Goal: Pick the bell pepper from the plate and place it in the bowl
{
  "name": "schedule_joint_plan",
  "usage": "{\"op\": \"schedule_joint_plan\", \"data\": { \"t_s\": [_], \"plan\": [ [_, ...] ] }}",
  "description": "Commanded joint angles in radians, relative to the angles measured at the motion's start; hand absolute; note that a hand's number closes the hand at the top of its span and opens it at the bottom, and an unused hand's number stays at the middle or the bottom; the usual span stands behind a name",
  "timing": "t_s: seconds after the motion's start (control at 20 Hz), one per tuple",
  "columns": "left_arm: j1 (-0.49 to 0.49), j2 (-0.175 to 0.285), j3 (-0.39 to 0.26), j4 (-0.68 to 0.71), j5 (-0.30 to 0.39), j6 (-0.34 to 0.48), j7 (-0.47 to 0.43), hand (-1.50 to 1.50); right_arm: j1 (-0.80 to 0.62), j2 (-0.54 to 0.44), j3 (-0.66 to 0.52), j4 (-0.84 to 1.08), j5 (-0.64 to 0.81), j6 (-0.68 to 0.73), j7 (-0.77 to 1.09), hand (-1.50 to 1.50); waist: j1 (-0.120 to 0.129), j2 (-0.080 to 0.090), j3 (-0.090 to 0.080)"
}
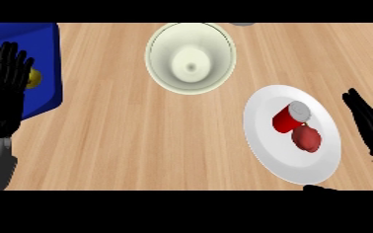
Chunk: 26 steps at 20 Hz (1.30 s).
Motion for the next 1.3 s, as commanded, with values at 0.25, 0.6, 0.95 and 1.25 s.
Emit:
{"op": "schedule_joint_plan", "data": {
  "t_s": [0.25, 0.6, 0.95, 1.25],
  "plan": [
    [-0.044, -0.057, -0.043, 0.013, -0.037, 0.02, 0.005, 0.0, 0.037, -0.216, -0.067, -0.24, -0.21, 0.39, 0.35, -1.5, 0.022, 0.01, 0.003],
    [-0.037, -0.062, 0.01, 0.029, -0.045, -0.035, 0.005, 0.0, 0.0, -0.131, -0.107, -0.205, -0.249, 0.51, 0.422, -1.5, 0.037, 0.01, 0.005],
    [-0.077, -0.101, 0.022, 0.077, -0.1, -0.052, -0.015, 0.0, -0.004, -0.038, -0.156, -0.025, -0.216, 0.57, 0.269, -1.5, 0.036, 0.012, 0.006],
    [-0.074, -0.093, 0.079, 0.078, -0.1, -0.109, -0.01, 0.0, -0.04, 0.038, -0.233, 0.08, -0.221, 0.633, 0.198, -1.5, 0.04, 0.011, 0.006]
  ]
}}
